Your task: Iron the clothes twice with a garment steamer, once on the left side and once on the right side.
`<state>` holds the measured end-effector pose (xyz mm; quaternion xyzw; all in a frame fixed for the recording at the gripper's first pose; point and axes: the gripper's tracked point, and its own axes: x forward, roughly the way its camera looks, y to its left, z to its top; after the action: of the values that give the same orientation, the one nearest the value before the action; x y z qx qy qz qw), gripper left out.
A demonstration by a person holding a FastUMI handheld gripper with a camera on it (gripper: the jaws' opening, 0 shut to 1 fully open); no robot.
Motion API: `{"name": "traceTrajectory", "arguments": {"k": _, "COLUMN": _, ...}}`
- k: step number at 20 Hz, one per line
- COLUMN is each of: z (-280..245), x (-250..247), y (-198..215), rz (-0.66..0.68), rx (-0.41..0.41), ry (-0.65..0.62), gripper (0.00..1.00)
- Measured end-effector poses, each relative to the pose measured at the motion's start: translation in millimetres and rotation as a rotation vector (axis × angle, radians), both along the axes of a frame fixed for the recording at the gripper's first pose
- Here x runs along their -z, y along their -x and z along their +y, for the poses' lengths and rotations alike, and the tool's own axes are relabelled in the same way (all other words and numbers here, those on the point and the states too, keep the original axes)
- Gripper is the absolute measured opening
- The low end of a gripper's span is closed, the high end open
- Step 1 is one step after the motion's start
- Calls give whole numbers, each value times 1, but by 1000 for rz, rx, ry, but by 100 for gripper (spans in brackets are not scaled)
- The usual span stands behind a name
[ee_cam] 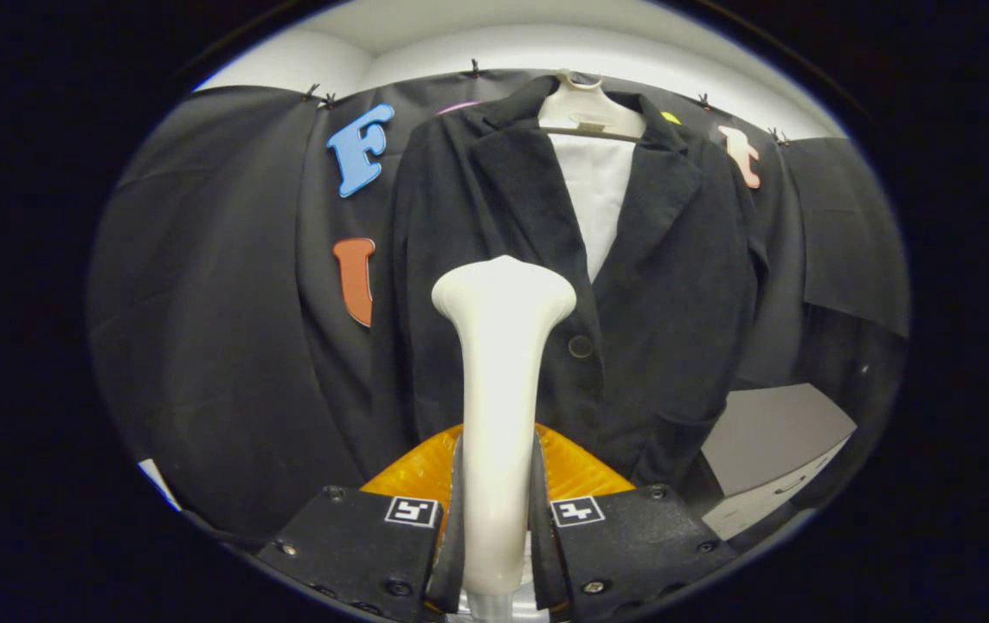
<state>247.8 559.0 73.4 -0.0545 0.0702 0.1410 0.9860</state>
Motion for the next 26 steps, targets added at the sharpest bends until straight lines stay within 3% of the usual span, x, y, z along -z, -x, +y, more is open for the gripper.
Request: {"name": "traceTrajectory", "arguments": {"k": 26, "z": -21, "x": 173, "y": 8, "rz": 222, "rx": -2, "ry": 96, "gripper": 34}}
